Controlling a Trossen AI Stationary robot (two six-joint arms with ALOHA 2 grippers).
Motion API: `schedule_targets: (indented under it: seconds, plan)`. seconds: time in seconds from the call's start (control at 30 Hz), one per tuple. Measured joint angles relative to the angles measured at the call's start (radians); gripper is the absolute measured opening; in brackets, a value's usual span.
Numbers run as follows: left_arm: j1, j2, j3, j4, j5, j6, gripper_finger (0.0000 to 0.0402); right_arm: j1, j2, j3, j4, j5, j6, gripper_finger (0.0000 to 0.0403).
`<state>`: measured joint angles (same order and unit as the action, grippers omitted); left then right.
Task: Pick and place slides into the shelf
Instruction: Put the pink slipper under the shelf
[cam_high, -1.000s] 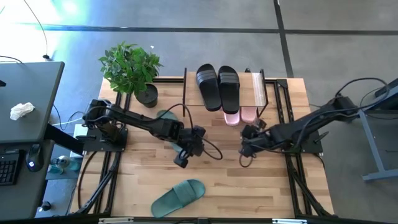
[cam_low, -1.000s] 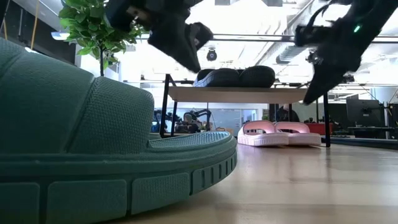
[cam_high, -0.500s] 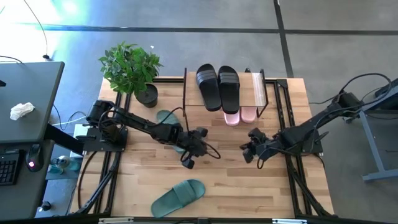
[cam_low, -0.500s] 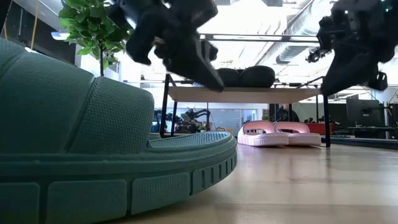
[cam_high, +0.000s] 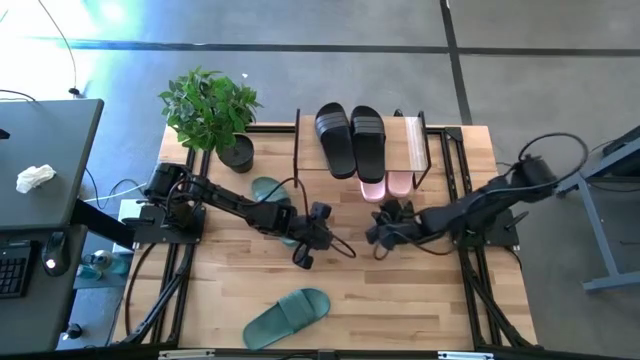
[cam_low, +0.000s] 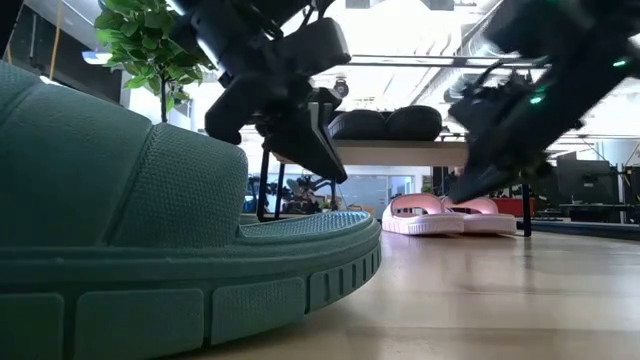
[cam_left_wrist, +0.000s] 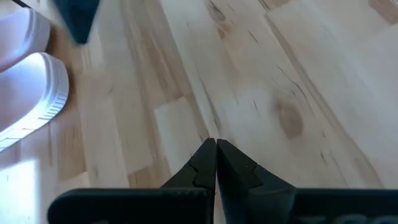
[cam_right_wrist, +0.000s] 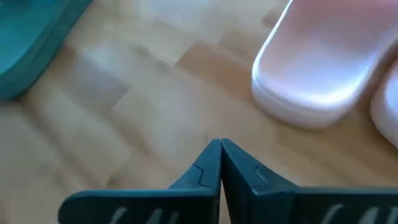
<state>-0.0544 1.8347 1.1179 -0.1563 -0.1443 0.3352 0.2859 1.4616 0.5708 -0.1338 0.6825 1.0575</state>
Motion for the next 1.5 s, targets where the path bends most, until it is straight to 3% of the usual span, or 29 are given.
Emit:
schedule_targets:
  seconds: [0.53,1.5]
  plan:
    - [0.000,0.000,0.001,-0.043,0.009,-0.004,0.0003,-0.183,0.298,0.222,0.031,0.005,-0.069,0.0000]
    - [0.000,0.000,0.001,-0.088,0.001,-0.029,0.0003,-0.287,0.311,0.233,-0.040,0.068,-0.037,0.0000]
